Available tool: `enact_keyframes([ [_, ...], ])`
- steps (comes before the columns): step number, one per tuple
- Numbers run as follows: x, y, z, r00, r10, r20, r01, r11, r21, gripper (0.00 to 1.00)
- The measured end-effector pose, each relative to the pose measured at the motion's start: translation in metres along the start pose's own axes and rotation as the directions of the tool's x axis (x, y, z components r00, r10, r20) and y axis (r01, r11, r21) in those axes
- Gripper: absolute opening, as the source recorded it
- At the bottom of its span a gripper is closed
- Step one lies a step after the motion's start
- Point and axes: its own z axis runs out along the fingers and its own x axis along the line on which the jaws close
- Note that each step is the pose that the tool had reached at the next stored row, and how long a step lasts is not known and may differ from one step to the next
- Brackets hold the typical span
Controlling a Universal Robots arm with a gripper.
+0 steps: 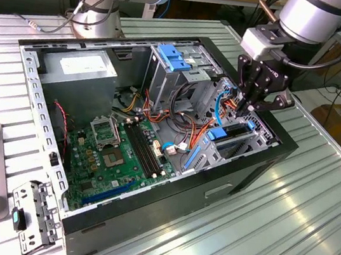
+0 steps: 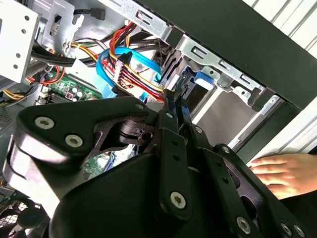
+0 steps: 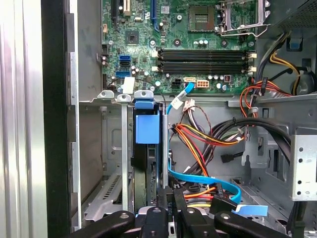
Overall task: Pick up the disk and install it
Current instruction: 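Insert the first disk wire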
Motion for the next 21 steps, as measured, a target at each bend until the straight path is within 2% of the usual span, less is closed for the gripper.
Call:
enact_keyframes([
  [7, 0.0004, 0.0011, -0.0001, 1.0000, 0.000, -0.0001, 0.000, 1.0000, 0.0000, 0.17],
  [11, 0.0090, 0.0006, 0.0003, 1.0000, 0.000, 0.0032, 0.000, 1.0000, -0.0001, 0.17],
  [13, 0.0131, 0.0006, 0.0011, 1.0000, 0.000, 0.0077, 0.000, 1.0000, 0.0002, 0.17],
  [16, 0.0131, 0.0011, 0.0026, 1.0000, -0.005, 0.0076, 0.005, 0.9999, 0.0148, 0.17],
  [18, 0.0131, 0.0041, 0.0042, 1.0000, -0.005, 0.0077, 0.005, 0.9997, 0.0221, 0.17],
  [21, 0.0130, 0.0066, 0.0078, 1.0000, -0.005, 0.0078, 0.005, 0.9997, 0.0234, 0.17],
])
